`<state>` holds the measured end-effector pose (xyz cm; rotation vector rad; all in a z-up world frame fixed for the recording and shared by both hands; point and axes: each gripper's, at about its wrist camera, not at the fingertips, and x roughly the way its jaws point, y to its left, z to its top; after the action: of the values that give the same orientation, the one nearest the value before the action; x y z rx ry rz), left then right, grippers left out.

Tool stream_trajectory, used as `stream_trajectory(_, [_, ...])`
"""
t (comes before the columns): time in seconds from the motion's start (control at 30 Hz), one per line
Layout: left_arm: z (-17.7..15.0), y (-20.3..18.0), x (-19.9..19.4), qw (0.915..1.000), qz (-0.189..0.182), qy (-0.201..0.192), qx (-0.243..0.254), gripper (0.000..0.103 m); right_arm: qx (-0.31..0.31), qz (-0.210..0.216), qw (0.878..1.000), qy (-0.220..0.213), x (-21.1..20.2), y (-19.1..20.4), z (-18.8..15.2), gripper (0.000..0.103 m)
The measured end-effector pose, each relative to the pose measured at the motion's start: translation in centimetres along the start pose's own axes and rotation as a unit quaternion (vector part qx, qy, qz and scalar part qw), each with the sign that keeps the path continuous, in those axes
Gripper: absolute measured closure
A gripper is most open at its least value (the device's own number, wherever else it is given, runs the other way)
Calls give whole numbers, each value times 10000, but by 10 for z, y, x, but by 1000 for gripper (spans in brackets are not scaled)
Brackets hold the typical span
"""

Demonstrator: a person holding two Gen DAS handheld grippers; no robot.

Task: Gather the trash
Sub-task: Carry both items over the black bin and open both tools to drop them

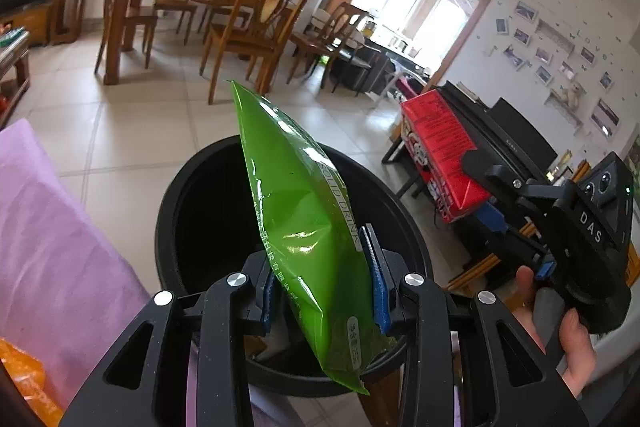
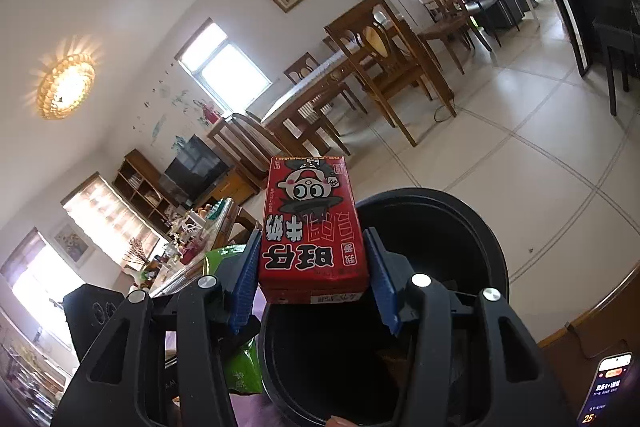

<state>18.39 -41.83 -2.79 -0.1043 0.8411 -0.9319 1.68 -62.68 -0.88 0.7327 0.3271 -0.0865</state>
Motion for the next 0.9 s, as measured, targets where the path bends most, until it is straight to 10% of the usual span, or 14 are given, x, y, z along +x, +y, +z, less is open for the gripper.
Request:
stream_trajectory(0.33, [2, -3, 15, 9998, -36, 166, 79, 65, 122, -48, 9999, 88, -2, -4, 0, 51])
stream_trajectory(0.5, [-3, -10, 8, 9999, 58, 57, 106, 27, 126, -41, 9998, 167, -2, 1, 0, 23])
stream_trajectory(0.9, [-20, 27, -85, 9988, 334, -369, -7, 19, -177, -15, 9994, 285, 3, 13, 3, 17])
